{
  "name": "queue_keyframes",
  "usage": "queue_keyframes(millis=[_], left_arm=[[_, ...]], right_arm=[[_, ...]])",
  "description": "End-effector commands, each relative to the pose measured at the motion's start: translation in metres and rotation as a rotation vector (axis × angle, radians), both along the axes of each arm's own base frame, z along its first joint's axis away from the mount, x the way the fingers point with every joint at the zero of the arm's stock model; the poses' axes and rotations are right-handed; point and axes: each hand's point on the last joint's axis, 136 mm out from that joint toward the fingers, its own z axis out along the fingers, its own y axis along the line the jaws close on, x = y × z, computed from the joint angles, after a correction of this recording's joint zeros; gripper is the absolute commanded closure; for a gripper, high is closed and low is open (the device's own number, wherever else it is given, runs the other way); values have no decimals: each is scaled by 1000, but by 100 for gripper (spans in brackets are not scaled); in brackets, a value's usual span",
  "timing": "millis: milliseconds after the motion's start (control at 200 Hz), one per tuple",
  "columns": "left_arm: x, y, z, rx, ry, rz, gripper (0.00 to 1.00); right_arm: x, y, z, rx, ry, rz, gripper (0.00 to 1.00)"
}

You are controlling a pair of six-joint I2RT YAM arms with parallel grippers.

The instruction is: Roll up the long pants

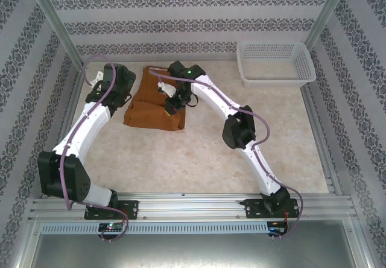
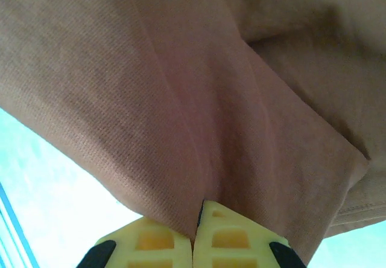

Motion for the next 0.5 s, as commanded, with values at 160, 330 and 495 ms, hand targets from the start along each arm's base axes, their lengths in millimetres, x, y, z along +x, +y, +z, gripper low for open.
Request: queue_keyframes(millis=[160,330,495], left_arm=[[-14,-45,-1,-150,-15,-137,100],[-12,-92,-34,-226,35,-202,100],[-2,-107,-81,-200,145,-196,99]], right_arm=[[6,-3,-37,-10,83,-40,100],[5,-5,-47,-25,87,-35,100],[8,-12,-48,-43,80,-38,100]])
